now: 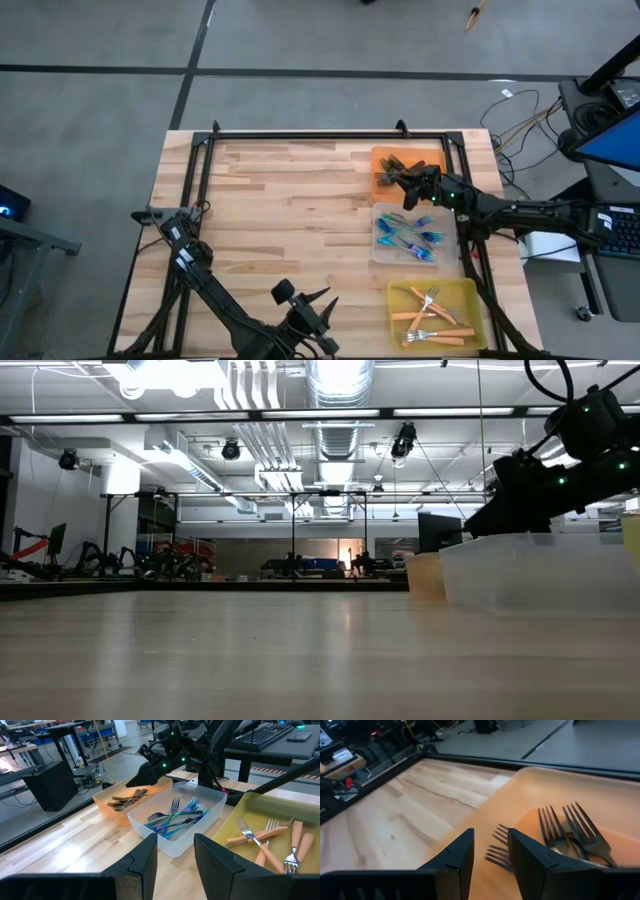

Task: Sort silverware by color (type)
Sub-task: Return to Home Position

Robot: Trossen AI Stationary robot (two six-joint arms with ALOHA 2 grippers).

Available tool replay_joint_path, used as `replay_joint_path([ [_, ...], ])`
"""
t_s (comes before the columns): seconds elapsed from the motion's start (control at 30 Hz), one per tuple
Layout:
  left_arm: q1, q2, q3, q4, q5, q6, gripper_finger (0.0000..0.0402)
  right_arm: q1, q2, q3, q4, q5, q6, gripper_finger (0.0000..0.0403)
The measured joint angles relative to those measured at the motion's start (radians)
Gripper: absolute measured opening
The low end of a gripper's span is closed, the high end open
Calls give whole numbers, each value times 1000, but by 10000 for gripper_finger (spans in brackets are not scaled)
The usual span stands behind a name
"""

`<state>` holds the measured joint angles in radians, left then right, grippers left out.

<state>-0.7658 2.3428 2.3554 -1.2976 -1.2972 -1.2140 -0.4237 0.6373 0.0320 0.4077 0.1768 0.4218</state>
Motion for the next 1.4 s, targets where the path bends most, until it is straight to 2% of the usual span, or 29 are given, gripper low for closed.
replay_joint_path([
  [0.77, 4, 0, -4, -14, 0, 7, 110, -6, 0, -12, 9, 32, -28, 109],
  [0.87, 19, 0, -8, -15, -34, 29, 110, -6, 0, -12, 9, 32, -29, 109],
  [1.0, 61, 0, -11, -16, -44, 123, 110, -6, 0, -12, 9, 32, -29, 109],
  [1.2, 140, 0, -14, -23, 63, 282, 110, -6, 0, -11, 9, 32, -29, 109],
  [1.4, 219, 1, -16, -35, 54, 382, 110, -6, 0, -11, 9, 32, -29, 109],
])
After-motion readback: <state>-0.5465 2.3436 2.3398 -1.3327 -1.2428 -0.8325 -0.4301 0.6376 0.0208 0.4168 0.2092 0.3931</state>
